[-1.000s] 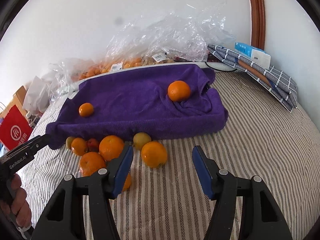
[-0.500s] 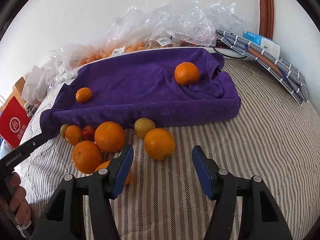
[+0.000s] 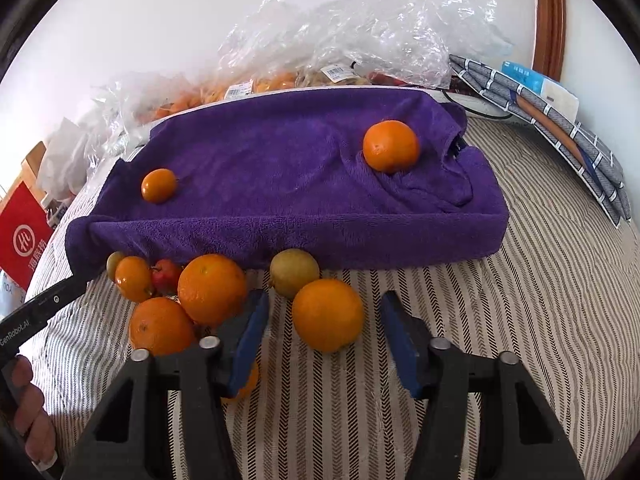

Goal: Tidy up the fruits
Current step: 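Withdraw both tools from the towel back toward the fruit on the cover, then close the right tool on a large orange while the left tool grasps the yellow-green fruit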

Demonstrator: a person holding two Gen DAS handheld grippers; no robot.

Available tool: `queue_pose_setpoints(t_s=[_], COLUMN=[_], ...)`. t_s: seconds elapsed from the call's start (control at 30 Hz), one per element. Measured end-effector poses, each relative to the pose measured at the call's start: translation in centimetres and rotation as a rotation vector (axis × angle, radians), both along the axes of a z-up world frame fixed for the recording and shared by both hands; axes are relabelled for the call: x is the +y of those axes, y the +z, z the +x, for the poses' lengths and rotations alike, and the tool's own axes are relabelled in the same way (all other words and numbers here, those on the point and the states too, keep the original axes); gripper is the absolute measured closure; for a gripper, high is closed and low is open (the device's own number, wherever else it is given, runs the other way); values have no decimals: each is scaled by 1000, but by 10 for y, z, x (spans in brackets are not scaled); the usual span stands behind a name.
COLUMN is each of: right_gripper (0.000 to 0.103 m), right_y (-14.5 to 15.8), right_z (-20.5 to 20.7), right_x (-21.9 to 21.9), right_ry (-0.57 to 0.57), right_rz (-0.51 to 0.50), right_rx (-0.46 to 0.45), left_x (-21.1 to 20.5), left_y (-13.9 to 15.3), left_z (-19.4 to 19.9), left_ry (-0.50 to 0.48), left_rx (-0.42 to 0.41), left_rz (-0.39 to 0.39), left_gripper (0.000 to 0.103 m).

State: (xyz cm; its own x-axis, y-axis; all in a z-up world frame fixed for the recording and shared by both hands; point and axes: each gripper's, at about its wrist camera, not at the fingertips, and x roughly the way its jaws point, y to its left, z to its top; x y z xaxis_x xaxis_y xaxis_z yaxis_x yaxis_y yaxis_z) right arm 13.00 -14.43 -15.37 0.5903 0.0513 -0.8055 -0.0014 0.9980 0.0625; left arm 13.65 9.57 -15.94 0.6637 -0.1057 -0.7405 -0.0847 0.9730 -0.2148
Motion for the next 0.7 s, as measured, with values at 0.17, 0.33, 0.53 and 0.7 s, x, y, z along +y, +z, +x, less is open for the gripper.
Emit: queue_pose_setpoints(t_s=[0.17,0.33,0.53,0.7], right_gripper=[69,69,69,69], right_y=[0,2,5,7], right_z=[-3,-5,-14,-20], right_x=[-1,-5,-12,-20], right_ry=[9,-3,0,4], right_rz=[9,34,39,50], right_rx=[-13,-26,-39,-53], left_x=[-2,-2,-1,-3], left_y=[0,1,4,7], left_z=[1,-1,-1,-4], left_ry=[-6,-13,-8,-29], left_rx=[-1,-9,-26,-47], left_rz=[3,-8,-16,-25], left_gripper=[54,54,54,54])
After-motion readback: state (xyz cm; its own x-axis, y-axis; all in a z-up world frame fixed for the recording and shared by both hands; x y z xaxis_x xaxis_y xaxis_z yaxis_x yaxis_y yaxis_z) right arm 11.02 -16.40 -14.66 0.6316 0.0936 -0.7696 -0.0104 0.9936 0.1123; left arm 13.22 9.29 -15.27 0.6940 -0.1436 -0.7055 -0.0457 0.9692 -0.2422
